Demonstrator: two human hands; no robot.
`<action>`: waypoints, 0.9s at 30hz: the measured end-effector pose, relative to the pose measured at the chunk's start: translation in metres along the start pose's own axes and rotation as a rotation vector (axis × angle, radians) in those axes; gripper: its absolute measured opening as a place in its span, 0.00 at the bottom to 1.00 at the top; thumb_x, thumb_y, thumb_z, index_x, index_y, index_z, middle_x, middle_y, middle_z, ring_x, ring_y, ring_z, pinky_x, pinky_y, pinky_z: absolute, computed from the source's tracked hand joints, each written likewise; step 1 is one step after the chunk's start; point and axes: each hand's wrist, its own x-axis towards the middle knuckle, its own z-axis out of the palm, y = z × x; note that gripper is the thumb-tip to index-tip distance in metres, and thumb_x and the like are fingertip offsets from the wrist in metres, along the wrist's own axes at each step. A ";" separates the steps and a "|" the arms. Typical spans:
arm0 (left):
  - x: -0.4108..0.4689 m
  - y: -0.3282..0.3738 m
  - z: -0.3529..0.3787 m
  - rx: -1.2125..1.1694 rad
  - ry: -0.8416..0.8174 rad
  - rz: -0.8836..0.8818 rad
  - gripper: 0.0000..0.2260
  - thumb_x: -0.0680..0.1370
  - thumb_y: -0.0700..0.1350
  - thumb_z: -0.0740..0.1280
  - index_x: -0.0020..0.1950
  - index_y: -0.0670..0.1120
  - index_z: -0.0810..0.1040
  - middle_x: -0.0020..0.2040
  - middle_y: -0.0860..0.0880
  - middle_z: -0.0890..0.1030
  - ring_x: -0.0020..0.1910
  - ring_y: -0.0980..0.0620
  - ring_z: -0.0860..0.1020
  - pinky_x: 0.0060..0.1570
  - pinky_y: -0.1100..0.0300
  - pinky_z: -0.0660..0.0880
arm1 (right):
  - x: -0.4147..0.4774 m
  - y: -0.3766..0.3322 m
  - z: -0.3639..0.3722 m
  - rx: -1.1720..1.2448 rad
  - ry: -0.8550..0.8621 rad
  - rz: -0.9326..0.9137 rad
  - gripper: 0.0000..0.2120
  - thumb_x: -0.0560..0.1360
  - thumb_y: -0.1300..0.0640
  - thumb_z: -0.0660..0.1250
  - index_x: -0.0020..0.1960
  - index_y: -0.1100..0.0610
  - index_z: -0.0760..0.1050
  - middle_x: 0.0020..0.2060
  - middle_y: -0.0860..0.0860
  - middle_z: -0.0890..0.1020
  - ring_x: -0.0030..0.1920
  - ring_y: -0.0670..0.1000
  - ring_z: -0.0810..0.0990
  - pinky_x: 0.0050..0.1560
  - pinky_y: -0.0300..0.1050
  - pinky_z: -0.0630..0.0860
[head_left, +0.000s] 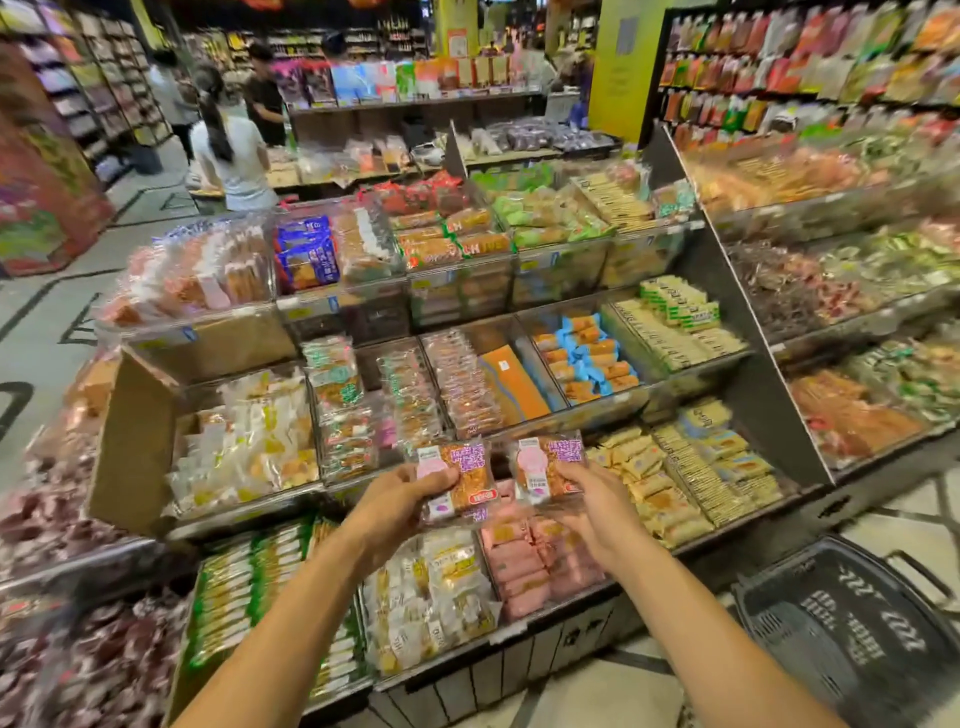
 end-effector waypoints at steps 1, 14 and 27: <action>0.015 0.003 0.005 -0.004 -0.007 0.000 0.19 0.78 0.46 0.75 0.63 0.35 0.81 0.58 0.39 0.86 0.57 0.40 0.83 0.64 0.46 0.79 | 0.013 -0.002 -0.006 0.019 0.010 0.005 0.31 0.78 0.54 0.76 0.76 0.56 0.68 0.68 0.46 0.75 0.71 0.58 0.75 0.69 0.65 0.75; 0.180 0.030 0.033 0.023 -0.122 0.007 0.12 0.82 0.44 0.70 0.60 0.36 0.81 0.56 0.38 0.86 0.55 0.41 0.86 0.54 0.52 0.82 | 0.153 -0.033 -0.035 -0.014 0.165 -0.015 0.34 0.78 0.52 0.76 0.79 0.55 0.65 0.72 0.52 0.75 0.67 0.59 0.80 0.61 0.59 0.82; 0.255 0.039 0.012 -0.103 0.219 -0.014 0.09 0.82 0.42 0.70 0.56 0.37 0.78 0.39 0.43 0.84 0.30 0.49 0.82 0.24 0.59 0.76 | 0.270 -0.057 -0.015 -0.007 0.060 0.062 0.29 0.81 0.54 0.72 0.79 0.57 0.66 0.69 0.57 0.80 0.51 0.58 0.88 0.54 0.51 0.82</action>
